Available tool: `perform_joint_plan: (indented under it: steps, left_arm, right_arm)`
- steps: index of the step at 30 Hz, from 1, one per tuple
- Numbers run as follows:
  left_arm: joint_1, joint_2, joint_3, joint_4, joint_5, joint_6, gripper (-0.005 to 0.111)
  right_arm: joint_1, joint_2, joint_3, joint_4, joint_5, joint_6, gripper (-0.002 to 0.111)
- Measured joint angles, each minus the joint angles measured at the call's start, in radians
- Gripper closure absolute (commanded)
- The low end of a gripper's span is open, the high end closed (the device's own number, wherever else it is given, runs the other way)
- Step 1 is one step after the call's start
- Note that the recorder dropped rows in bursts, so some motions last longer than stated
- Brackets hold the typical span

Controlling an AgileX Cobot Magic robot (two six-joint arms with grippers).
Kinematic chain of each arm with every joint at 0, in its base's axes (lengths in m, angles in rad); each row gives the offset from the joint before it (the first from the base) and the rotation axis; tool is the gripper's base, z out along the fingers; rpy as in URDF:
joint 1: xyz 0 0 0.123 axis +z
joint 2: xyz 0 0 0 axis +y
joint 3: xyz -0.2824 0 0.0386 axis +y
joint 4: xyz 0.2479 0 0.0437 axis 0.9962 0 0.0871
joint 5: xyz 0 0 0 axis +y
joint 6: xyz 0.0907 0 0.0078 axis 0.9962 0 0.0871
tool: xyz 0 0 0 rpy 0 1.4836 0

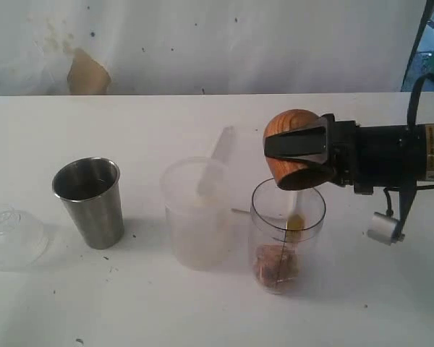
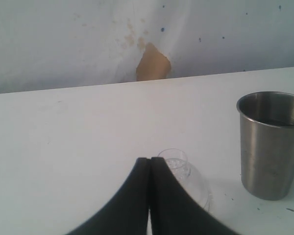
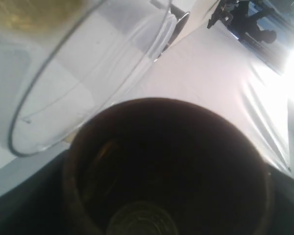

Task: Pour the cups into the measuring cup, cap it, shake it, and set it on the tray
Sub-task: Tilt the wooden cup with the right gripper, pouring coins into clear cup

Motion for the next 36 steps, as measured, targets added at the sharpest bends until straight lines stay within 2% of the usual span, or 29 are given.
perform_joint_plan:
  steps: [6,22,29,36]
  left_arm:
    - [0.0,0.0,0.0,0.0,0.0,0.0,0.107]
    - [0.0,0.0,0.0,0.0,0.0,0.0,0.107]
    - [0.0,0.0,0.0,0.0,0.0,0.0,0.107]
    - [0.0,0.0,0.0,0.0,0.0,0.0,0.107]
  right_arm:
    - [0.0,0.0,0.0,-0.014,-0.006,-0.145,0.108]
    - [0.0,0.0,0.0,0.009,-0.017,-0.191,0.108]
    - [0.004,0.0,0.0,0.196,-0.018,0.006,0.108]
    - [0.028,0.0,0.0,0.274,-0.018,0.22,0.108]
